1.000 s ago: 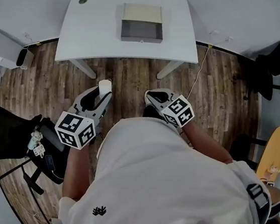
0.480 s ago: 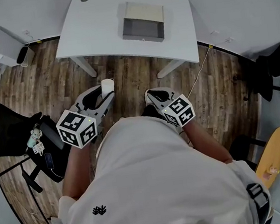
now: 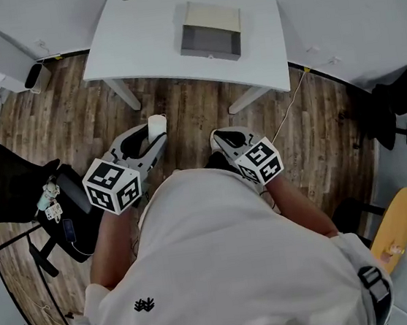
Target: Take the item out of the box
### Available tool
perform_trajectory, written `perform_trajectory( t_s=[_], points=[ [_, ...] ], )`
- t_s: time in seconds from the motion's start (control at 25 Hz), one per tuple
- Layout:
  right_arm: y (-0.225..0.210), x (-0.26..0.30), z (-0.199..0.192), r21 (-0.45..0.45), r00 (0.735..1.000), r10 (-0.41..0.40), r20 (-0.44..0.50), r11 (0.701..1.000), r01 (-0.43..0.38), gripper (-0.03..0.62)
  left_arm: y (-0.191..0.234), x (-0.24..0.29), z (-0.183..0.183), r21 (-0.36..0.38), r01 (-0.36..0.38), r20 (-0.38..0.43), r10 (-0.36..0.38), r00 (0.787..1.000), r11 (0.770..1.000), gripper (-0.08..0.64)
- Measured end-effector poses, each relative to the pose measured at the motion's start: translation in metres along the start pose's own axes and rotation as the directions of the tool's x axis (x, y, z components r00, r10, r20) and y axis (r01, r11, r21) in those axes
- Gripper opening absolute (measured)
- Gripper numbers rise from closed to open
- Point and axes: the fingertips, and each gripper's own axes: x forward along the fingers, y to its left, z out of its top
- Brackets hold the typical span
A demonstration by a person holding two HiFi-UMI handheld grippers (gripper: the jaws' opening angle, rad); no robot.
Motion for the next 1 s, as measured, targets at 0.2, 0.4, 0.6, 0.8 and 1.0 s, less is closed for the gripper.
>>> perform_trajectory(
  t_s=[0.2,0.4,0.6,0.8,1.0],
  points=[
    [0.0006,-0.0002,-0.0011,-0.001,1.0,-0.003,-0.001,1.0,0.003,0.006,-0.0004,0.0005,-0.0025,-0.005,0.003,-0.005,-0.003,1.0,1.0,0.169],
    [0.002,0.0003,-0.0046,0.003,1.0,-0.008,-0.006,1.0,0.008,0.006,-0.0002,0.0008,-0.0051,-0.008,0.006,-0.015,-0.006,1.0,1.0,0.169],
    [0.0006,0.0012,-0.0076,0.01,1.0,-0.011,-0.017,1.0,0.011,0.006,0.0007,0.0045,-0.0059,-0.014,0.011,-0.022,-0.012,1.0,1.0,0.169],
    [-0.0006,0.0015,-0.0082,0.007,0.999,-0.021,-0.026,1.0,0.021,0.006,0.0017,0.0069,-0.0059,-0.016,0.022,-0.022,-0.022,1.0,1.0,0.169],
    [-0.0027,0.0043,-0.0073,0.005,0.999,-0.027,-0.032,1.0,0.028,0.006,0.0063,0.0095,-0.0066,-0.018,0.026,-0.023,-0.027,0.999,1.0,0.169]
  ],
)
